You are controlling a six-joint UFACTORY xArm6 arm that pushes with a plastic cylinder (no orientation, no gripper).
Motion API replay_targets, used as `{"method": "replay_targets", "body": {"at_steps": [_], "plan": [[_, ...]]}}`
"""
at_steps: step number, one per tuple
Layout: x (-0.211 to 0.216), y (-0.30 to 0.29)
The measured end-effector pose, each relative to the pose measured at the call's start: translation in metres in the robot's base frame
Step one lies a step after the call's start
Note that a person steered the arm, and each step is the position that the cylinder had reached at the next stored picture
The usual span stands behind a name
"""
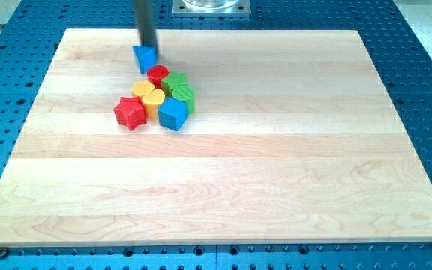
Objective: Put the triangle on the left side of the hexagon
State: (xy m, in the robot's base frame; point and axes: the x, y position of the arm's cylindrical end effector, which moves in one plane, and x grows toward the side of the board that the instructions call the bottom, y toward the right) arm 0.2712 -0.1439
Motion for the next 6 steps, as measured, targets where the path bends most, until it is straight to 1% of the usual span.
{"method": "replay_targets", "body": {"at_steps": [1, 2, 3, 4, 5, 6], "plan": [[0.048, -0.044], [0.076, -0.075], [0.024, -0.055], [0.019, 0.007], [0.052, -0.025], [0.103, -0.062]]}}
